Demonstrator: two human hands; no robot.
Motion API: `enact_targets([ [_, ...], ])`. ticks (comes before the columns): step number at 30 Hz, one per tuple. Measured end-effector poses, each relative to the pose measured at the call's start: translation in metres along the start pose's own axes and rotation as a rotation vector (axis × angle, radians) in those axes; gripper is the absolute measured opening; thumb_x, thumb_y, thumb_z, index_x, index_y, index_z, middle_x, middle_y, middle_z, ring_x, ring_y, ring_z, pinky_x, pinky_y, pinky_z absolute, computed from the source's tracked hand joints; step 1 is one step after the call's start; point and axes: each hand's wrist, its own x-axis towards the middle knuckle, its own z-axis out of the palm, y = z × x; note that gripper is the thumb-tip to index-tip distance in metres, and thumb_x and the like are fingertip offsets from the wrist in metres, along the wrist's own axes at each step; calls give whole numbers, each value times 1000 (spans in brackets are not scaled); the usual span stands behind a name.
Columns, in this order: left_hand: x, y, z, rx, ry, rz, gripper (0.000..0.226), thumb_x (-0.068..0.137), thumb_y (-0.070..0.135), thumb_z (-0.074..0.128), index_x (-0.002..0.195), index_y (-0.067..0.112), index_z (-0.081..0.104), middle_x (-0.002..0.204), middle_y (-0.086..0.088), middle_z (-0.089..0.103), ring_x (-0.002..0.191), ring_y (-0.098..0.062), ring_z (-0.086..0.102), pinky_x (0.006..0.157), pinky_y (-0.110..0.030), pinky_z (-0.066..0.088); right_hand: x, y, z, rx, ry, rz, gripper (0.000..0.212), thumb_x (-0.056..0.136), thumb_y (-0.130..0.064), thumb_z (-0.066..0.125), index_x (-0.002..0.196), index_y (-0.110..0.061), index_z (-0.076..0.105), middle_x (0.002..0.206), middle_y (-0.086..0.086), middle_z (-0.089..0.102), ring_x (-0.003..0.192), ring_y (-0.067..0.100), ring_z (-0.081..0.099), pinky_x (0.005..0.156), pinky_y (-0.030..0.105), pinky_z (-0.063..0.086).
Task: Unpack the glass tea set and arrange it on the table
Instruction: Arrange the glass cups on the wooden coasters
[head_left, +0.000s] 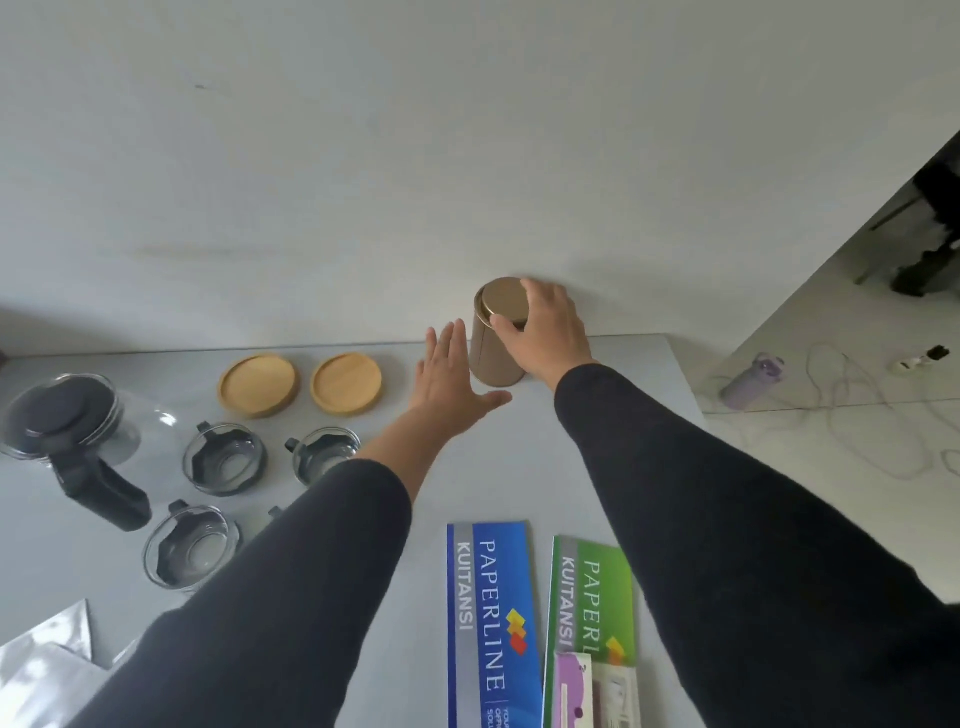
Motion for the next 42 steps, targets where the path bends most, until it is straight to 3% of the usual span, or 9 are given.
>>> enact_targets([
  [8, 49, 18, 32, -320, 80, -132, 121, 68, 40, 81, 152, 21, -3, 159, 4, 13, 148, -19, 7, 118, -37, 22, 34, 19, 23, 98, -7, -50, 67, 84, -44, 62, 139, -15, 38, 141, 6, 41, 132, 24, 34, 107, 36, 34],
  [11, 62, 24, 39, -496, 162, -165, 122, 57, 37, 85, 148, 34, 4, 147, 5, 37, 133, -16, 41, 106, -38, 41, 39, 24, 27, 130, -13, -61, 70, 79, -45, 67, 137, -16, 40, 138, 5, 42, 130, 24, 36, 106, 35, 36],
  [15, 72, 34, 42, -621, 265, -215, 102, 61, 36, 80, 142, 31, 18, 132, 3, 52, 117, -19, 54, 89, -36, 52, 42, 26, 31, 177, 45, -69, 67, 74, -47, 71, 130, -16, 48, 126, 5, 47, 117, 22, 47, 97, 29, 41],
  [18, 71, 36, 43, -672, 283, -213, 88, 62, 31, 81, 134, 25, 30, 124, 5, 53, 105, -14, 54, 65, -18, 46, 45, 29, 27, 126, 82, -94, 65, 70, -51, 73, 123, -16, 56, 117, 6, 52, 107, 22, 54, 91, 29, 43],
  [26, 74, 29, 47, -675, 268, -199, 85, 59, 27, 86, 126, 25, 34, 111, 4, 59, 101, -14, 58, 75, -21, 45, 57, 28, 15, 229, 86, -31, 60, 62, -55, 77, 110, -19, 67, 104, 0, 65, 97, 15, 60, 83, 22, 45],
  [31, 73, 26, 47, -658, 268, -186, 91, 61, 27, 86, 133, 23, 32, 120, 4, 54, 108, -14, 54, 80, -20, 43, 53, 29, 6, 298, 81, -26, 55, 66, -53, 76, 109, -21, 64, 104, -2, 64, 98, 13, 58, 82, 23, 47],
  [35, 55, 10, 53, -427, 157, -216, 99, 73, 35, 79, 148, 19, 16, 148, -1, 35, 134, -22, 38, 101, -31, 40, 20, 30, 3, 413, 332, -19, 55, 68, -46, 76, 110, -17, 57, 106, -2, 60, 101, 15, 53, 81, 18, 39],
  [38, 31, -9, 64, -147, 51, -214, 78, 93, 31, 57, 151, 13, 9, 159, -5, 12, 147, -22, 11, 118, -38, 20, -20, 40, 22, 401, 488, 10, 56, 68, -46, 73, 110, -11, 58, 105, 3, 61, 101, 20, 52, 85, 22, 40],
  [42, -6, -28, 82, 107, -58, -230, 62, 100, 25, 39, 151, 11, 6, 160, -4, -5, 148, -22, -9, 119, -42, 8, -67, 64, 59, 306, 464, 80, 56, 68, -48, 70, 107, -9, 60, 102, 8, 62, 98, 27, 52, 85, 38, 47],
])
